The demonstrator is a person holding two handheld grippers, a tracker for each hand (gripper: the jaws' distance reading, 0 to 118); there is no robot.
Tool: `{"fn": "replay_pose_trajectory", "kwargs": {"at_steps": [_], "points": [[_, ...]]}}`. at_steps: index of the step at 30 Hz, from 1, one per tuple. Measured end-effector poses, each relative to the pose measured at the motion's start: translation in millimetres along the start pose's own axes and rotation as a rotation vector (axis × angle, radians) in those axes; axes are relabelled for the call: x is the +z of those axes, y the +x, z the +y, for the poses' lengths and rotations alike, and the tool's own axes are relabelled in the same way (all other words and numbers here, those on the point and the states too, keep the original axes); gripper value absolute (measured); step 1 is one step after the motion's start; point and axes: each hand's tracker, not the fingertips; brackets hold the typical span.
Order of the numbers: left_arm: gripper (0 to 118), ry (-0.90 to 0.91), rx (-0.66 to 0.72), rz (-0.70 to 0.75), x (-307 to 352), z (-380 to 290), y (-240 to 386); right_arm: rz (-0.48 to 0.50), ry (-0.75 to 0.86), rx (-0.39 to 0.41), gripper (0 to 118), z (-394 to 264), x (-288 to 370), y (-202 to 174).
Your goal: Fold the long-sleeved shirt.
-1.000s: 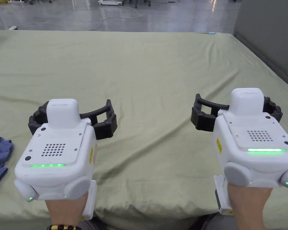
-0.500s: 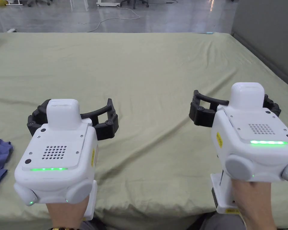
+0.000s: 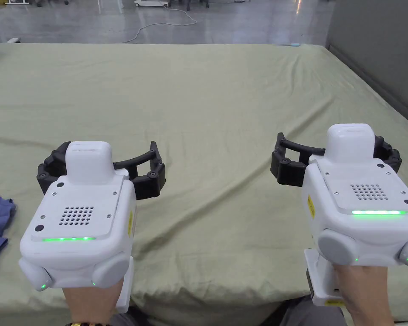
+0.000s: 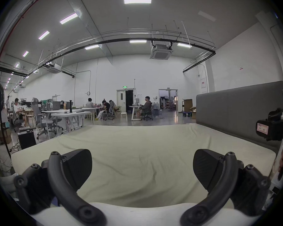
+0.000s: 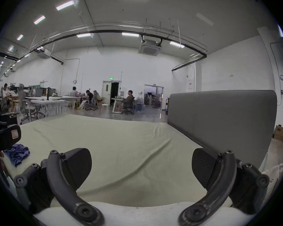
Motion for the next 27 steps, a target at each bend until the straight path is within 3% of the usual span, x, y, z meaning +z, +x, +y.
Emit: {"fn": "replay_pose_trajectory", "kwargs": {"at_steps": [20, 27], "points": [[118, -0.035, 0.01, -0.009, -5, -6, -5, 0.013, -0.035, 0.001, 118, -1, -5, -2], [118, -0.042, 0.011, -0.01, -7, -6, -4, 0.008, -0.101, -0.039, 118, 6, -9, 0]]}}
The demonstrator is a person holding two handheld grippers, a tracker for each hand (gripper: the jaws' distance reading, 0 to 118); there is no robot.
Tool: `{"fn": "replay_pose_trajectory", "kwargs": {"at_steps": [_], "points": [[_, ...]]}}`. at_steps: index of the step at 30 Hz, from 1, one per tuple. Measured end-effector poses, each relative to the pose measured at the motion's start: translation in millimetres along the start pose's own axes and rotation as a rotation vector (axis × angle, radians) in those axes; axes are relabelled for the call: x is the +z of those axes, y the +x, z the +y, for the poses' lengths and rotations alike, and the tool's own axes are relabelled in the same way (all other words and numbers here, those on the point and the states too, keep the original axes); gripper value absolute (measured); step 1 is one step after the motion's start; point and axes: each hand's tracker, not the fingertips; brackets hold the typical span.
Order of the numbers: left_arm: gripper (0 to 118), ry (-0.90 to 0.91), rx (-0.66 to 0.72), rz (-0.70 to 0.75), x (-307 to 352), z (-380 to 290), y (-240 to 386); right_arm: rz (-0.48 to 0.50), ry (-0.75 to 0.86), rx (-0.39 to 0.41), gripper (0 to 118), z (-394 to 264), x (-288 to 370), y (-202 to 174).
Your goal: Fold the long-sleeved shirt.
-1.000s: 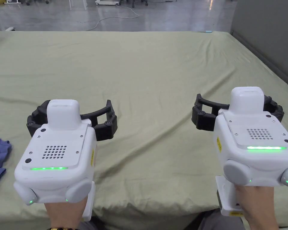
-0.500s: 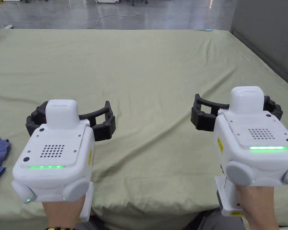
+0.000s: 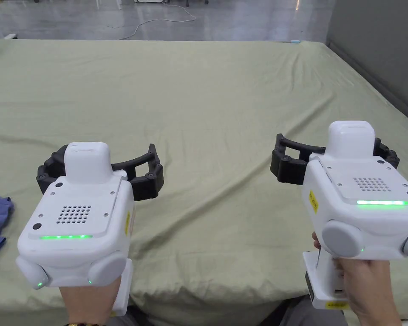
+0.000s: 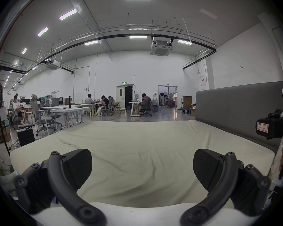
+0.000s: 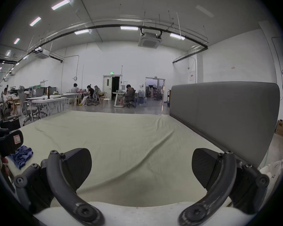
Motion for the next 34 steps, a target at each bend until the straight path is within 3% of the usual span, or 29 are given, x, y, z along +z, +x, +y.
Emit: {"fn": "replay_pose_trajectory", "kwargs": {"at_steps": [20, 24, 30, 32, 34], "points": [[118, -0.018, -0.003, 0.001, -2, 3, 0, -0.018, -0.078, -0.098, 114, 8, -5, 8], [118, -0.015, -0.014, -0.003, -2, 3, 2, -0.057, -0.088, -0.01, 114, 11, -2, 0], [118, -0.014, -0.014, -0.008, -2, 5, 3, -0.188, 0.06, 0.112, 118, -5, 12, -15], [118, -0.013, -0.019, -0.011, -2, 5, 4, -0.16, 0.066, 0.14, 118, -6, 11, -16], [118, -0.013, -0.019, -0.014, -2, 5, 4, -0.085, 0.051, 0.113, 118, -3, 10, -14]]}}
